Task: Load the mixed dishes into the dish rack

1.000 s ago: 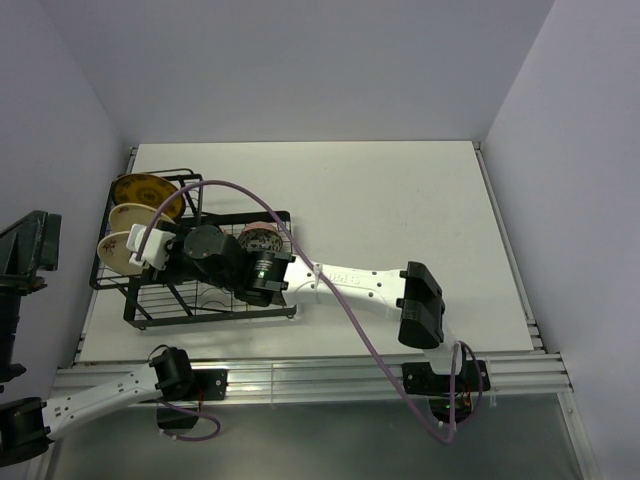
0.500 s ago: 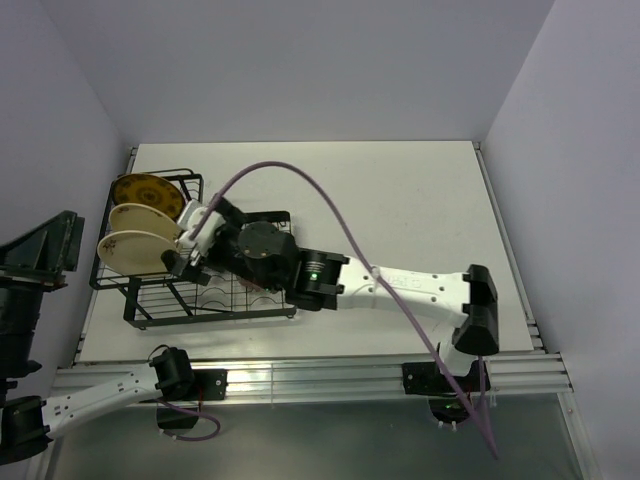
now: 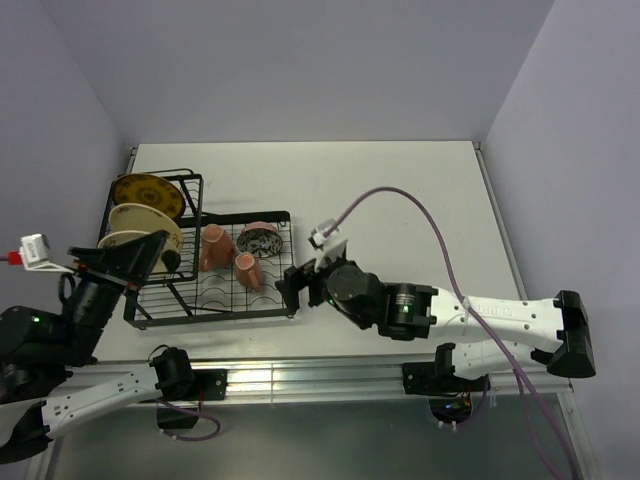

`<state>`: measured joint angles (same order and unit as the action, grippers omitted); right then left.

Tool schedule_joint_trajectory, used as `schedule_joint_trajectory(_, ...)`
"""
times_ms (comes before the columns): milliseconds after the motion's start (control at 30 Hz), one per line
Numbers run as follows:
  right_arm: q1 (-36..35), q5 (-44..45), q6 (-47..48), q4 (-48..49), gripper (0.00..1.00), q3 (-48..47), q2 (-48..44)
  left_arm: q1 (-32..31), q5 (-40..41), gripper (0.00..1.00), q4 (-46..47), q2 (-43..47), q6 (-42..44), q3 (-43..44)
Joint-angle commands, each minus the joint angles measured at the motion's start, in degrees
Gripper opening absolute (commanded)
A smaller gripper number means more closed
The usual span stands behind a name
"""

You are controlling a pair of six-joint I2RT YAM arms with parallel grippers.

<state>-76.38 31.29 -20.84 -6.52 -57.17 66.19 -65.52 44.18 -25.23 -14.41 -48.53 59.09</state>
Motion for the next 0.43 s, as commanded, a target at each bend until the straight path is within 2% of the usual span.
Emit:
schedule_joint_trajectory(0,-0.44,1.85,-14.04,-3.58,1.0,8.96,-5.45,-0.31,-6.11,0.99,-1.66,0.88,-5.86,-2.92)
schedule_joint_trajectory(167,-0.44,1.23,-21.34,-3.23,1.0,19.01,-15.73,-0.31,-11.39,0.99,-2.1,1.67,-10.79,-7.4)
schedule_joint_trajectory(400,-0.44,-0.51,-24.51,1.06,1.0,31.31,-27.86,-0.31,-19.48,0.99,-2.19,5.0,-13.96,-12.5)
